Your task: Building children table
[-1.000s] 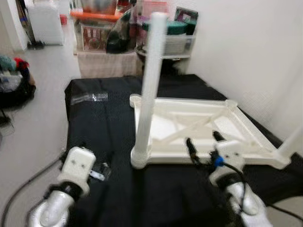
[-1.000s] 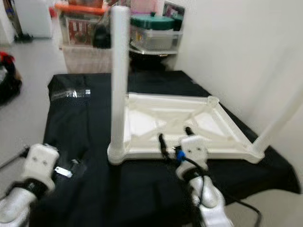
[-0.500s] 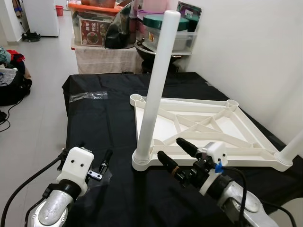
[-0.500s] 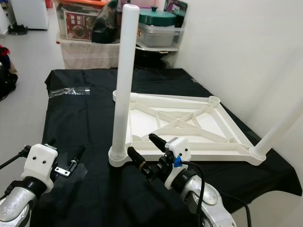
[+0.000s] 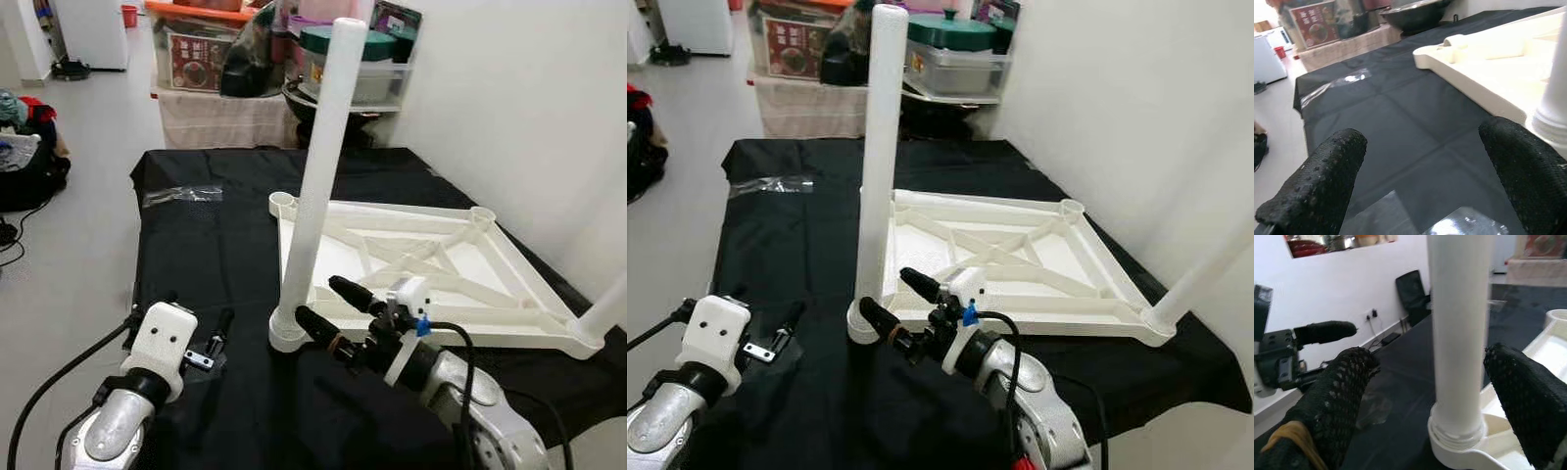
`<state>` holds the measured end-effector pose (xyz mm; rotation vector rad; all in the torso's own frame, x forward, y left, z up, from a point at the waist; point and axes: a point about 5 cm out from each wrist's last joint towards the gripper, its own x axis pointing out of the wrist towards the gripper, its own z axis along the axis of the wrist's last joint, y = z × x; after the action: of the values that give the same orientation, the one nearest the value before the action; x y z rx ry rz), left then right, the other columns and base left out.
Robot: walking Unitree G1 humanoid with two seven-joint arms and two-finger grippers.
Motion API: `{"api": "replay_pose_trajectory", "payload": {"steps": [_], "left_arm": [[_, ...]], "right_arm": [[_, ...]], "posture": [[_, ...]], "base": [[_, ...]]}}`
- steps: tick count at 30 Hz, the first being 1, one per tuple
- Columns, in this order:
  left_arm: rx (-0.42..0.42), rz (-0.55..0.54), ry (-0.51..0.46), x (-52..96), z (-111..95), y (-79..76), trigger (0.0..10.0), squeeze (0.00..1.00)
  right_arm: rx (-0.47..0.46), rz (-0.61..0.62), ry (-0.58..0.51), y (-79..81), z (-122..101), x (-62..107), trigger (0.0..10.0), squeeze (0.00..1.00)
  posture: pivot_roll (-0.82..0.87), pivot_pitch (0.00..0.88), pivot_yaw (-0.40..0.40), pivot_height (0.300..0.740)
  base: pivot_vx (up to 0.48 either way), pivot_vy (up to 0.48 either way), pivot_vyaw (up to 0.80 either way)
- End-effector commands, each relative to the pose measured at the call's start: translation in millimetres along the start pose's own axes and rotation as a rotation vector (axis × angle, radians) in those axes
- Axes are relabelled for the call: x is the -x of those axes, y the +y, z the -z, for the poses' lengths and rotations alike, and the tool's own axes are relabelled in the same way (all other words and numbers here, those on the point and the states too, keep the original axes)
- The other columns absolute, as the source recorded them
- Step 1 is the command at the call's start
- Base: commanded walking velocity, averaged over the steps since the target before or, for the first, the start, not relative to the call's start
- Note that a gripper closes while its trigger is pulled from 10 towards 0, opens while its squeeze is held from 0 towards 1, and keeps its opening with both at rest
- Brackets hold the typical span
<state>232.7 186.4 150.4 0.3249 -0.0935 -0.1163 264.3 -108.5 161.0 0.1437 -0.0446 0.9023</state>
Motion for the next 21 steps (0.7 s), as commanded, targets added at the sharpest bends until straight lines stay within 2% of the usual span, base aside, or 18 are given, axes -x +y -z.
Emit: {"api": "replay_pose_trajectory", "payload": {"steps": [1,3,6,14,17,20,21], "left_arm": [[-0.013,-0.001,-0.006,-1.0,0,1.4,10.0,0.00],[-0.014,-0.002,-0.007,-1.0,0,0.4,10.0,0.00],[-0.013,-0.001,-0.009,-0.7,-1,-1.6,10.0,0.00],[-0.015,-0.006,-0.005,0.8,2,-0.4,10.0,0.00],[-0.011,0.004,-0.011,-2.7,1,-3.7,10.0,0.00],[-0.010,0.008,-0.014,-3.9,0,-4.9,10.0,0.00],[-0.010,0.010,-0.017,-4.2,0,-5.5,10.0,0.00]], "right_arm": [[0.011,-0.005,-0.003,-2.0,1,-2.4,10.0,0.00],[0.028,0.026,-0.006,-9.6,0,-13.8,10.0,0.00],[0.048,0.062,0.006,-16.8,1,-19.3,10.0,0.00],[0.050,0.060,-0.003,-22.1,1,-21.6,10.0,0.00],[0.052,0.063,-0.025,-24.0,-3,-35.5,10.0,0.00],[0.054,0.068,-0.033,-25.2,-5,-41.4,10.0,0.00],[0.060,0.117,-0.053,-30.9,-8,-53.3,10.0,0.00]], "posture": [[0.14,0.000,-0.166,0.740],[0.15,0.000,-0.172,0.740],[0.16,0.000,-0.181,0.740],[0.16,0.000,-0.184,0.740],[0.16,0.000,-0.179,0.740],[0.16,0.000,-0.181,0.740],[0.17,0.000,-0.186,0.740]], "base": [[0.000,0.000,0.00],[0.000,0.000,0.00],[0.000,0.000,0.00],[0.000,0.000,0.00],[0.000,0.000,0.00],[0.000,0.000,0.00],[0.000,0.000,0.00]]}}
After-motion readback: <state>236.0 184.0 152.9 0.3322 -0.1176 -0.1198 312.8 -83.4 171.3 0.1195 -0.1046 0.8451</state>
